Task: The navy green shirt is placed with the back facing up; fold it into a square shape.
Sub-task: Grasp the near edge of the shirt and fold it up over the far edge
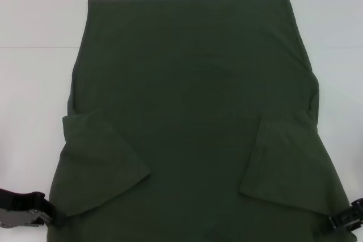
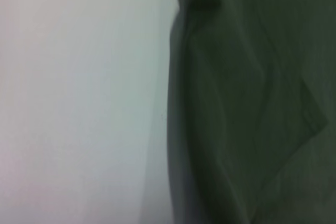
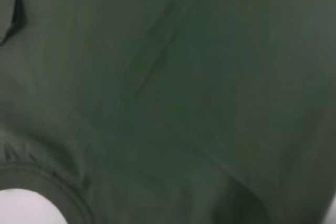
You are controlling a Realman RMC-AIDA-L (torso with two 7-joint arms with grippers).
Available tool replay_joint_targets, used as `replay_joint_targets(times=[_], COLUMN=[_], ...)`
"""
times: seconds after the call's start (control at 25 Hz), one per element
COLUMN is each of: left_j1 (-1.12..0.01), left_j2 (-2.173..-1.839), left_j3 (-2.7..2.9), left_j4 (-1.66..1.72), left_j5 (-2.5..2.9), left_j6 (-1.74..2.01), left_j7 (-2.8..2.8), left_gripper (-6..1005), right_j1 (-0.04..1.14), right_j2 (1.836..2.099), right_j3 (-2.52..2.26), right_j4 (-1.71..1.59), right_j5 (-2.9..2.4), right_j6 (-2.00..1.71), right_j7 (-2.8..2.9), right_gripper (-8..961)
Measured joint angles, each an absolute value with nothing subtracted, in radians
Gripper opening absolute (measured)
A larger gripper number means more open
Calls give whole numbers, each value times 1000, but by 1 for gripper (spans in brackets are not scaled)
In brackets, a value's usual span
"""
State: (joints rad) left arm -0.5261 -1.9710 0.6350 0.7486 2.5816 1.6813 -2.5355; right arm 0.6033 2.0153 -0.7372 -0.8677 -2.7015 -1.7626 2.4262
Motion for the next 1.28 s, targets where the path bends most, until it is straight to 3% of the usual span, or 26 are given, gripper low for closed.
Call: replay_joint_targets(times=[0.72,0.96,1.16,1.28], left_j1=[-527,-530,-531,-531], left_j2=[-1970,-1969,-1969,-1968], left_j3=[634,633,633,632], left_j4=[749,749,749,749], left_j5=[2581,2580,2580,2577], left_j6=[1681,1681,1681,1681], left_j7=[-2531,-2530,-2528,-2528], left_gripper=[40,40,41,41], right_j1=[646,647,646,649], right_j2=[2025,2032,2034,2034], right_j3=[-750,-812,-839,-839], right_j4=[-818,-829,-830,-830], right_j5=[-2707,-2708,-2708,-2708], right_j6=[-1767,-1753,-1746,-1746], right_j7=[2419,2416,2418,2419], right_gripper=[938,788,553,489])
